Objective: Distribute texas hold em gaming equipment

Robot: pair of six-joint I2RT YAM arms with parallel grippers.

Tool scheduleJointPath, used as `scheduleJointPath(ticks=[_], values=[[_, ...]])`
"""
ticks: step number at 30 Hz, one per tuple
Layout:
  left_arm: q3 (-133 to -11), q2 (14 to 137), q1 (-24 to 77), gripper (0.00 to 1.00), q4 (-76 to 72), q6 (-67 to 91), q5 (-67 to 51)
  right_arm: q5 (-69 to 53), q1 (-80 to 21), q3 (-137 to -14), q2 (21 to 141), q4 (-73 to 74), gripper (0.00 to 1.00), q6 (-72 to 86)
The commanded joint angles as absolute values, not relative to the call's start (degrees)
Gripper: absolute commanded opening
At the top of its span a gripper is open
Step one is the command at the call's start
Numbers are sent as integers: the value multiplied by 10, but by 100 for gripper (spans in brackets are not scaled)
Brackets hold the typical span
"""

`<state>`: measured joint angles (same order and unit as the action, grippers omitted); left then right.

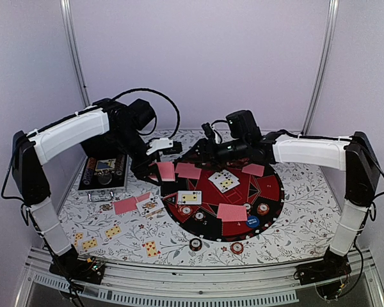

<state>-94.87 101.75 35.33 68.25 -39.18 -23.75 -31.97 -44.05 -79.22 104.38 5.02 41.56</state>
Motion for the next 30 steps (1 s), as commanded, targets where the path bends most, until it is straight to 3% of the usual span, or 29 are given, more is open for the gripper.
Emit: scheduleJointPath(ticks=[1, 21, 30], values=[[-964, 1019, 349, 23, 678, -385, -250, -426, -464, -776, 1086, -82, 77, 512], [-968, 1017, 349, 23, 675, -385, -257, -510, -502, -842, 1235, -282, 79, 683], [-965, 1012, 349, 23, 680, -390, -260, -510, -497, -833, 1265, -325, 71, 728]])
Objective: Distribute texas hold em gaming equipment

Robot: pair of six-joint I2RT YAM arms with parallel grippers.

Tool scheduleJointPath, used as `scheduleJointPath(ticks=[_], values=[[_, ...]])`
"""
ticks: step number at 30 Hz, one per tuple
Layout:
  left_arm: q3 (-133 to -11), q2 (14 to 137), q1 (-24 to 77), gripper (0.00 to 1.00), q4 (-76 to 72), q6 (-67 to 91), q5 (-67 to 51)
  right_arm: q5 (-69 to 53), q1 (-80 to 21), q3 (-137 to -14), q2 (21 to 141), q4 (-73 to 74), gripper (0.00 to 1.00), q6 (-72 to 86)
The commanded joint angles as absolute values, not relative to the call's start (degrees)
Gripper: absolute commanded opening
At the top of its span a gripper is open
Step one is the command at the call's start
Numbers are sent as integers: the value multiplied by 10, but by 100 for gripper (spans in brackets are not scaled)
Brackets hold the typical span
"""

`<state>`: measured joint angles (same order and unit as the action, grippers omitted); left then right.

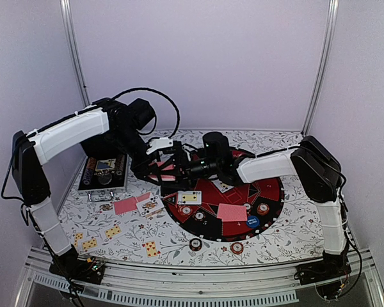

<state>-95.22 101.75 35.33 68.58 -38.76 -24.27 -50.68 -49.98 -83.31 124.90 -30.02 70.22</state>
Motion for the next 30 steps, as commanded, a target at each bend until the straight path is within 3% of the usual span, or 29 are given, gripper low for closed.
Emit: scheduleJointPath(ticks=[1, 30], values=[[-965, 1011, 349, 23, 681, -391, -263, -509, -495, -828, 1265, -331, 70, 730], [-959, 1005, 347, 22, 680, -396, -263, -476, -434, -681, 1157, -363, 30, 731]])
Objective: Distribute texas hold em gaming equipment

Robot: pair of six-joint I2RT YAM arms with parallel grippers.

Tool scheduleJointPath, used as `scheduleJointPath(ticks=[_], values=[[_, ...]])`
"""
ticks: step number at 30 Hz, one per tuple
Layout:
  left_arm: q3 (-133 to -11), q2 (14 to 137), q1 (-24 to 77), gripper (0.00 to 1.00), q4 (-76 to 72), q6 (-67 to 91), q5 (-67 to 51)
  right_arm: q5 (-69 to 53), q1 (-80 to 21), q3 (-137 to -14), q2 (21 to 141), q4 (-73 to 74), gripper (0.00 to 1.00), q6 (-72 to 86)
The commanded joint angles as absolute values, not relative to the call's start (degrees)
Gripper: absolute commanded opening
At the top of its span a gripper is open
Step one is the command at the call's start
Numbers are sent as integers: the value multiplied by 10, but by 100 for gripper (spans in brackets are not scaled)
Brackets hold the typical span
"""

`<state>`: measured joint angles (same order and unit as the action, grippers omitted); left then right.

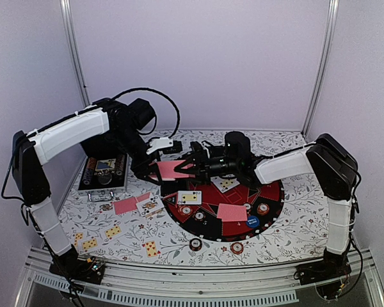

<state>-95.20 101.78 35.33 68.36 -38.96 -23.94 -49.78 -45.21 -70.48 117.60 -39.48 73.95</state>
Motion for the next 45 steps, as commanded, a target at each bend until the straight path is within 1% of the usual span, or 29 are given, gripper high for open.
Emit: scheduleJointPath(ticks=[1, 4, 11, 19, 20, 26, 31, 37, 41, 45], values=[[-959, 1006, 347, 22, 680, -396, -262, -476, -433, -681, 1153, -363, 29, 730], [-958, 1006, 347, 22, 680, -395, -261, -479, -433, -681, 1148, -363, 22, 730], [-954, 1006, 346, 22, 680, -396, -255, -483, -418, -661, 1125, -363, 0, 729], [-949, 1007, 345, 22, 679, -397, -254, -487, -376, -588, 1066, -357, 0, 715], [-948, 1007, 345, 22, 679, -397, -253, -492, -354, -563, 1048, -347, 0, 703], [-948, 1006, 345, 22, 681, -397, -254, -500, -299, -515, 1021, -302, 0, 663], [-952, 1008, 345, 22, 682, -396, -255, -443, -268, -531, 1017, -158, 0, 557], [-958, 1011, 345, 22, 685, -395, -257, -374, -261, -566, 1052, -59, 0, 471], [-959, 1011, 345, 22, 688, -394, -258, -334, -260, -591, 1080, -10, 0, 428], [-958, 1011, 345, 22, 688, -394, -257, -316, -257, -603, 1093, 0, 0, 410]])
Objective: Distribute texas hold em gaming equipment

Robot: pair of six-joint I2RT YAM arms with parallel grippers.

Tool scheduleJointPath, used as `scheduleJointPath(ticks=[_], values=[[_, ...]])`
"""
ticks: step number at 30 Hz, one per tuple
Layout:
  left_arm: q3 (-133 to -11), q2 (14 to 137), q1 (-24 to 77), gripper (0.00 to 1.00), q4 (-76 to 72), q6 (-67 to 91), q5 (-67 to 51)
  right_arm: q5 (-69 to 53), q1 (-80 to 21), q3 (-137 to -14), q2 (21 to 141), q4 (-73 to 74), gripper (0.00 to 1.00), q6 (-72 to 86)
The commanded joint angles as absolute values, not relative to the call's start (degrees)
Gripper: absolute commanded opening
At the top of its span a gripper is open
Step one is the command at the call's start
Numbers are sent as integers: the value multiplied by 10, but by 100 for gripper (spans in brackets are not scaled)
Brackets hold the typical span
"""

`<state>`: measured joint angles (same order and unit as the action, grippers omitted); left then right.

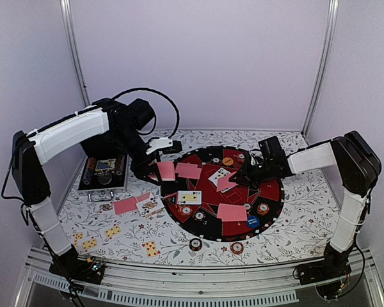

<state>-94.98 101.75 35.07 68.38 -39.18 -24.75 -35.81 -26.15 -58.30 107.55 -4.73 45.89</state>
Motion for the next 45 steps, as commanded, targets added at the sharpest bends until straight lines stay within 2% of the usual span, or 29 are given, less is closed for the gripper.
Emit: scheduleJointPath(ticks=[1, 5, 12, 16, 19, 22, 31, 35, 38, 40, 45], values=[[-959, 1012, 345, 22, 688, -394, -257, -311, -255, -607, 1097, 15, 0, 404], [-962, 1015, 345, 22, 690, -394, -259, -309, -249, -617, 1118, 25, 0, 394], [-961, 1013, 345, 21, 692, -395, -259, -303, -243, -649, 1146, 54, 8, 373], [-961, 1013, 345, 21, 692, -395, -260, -289, -241, -674, 1157, 95, 16, 350], [-961, 1012, 345, 21, 692, -396, -261, -270, -242, -684, 1154, 124, 31, 332], [-961, 1014, 345, 21, 691, -396, -262, -248, -241, -693, 1141, 146, 40, 320], [-969, 1017, 345, 21, 693, -396, -265, -220, -242, -699, 1070, 174, 48, 313], [-969, 1018, 345, 21, 692, -395, -267, -294, -247, -664, 1018, 104, 64, 349], [-971, 1018, 345, 22, 690, -394, -270, -391, -260, -617, 987, -45, 75, 425], [-974, 1019, 345, 22, 689, -394, -271, -430, -280, -597, 978, -124, 79, 493], [-974, 1021, 345, 22, 688, -391, -270, -453, -351, -628, 1001, -193, 83, 562]])
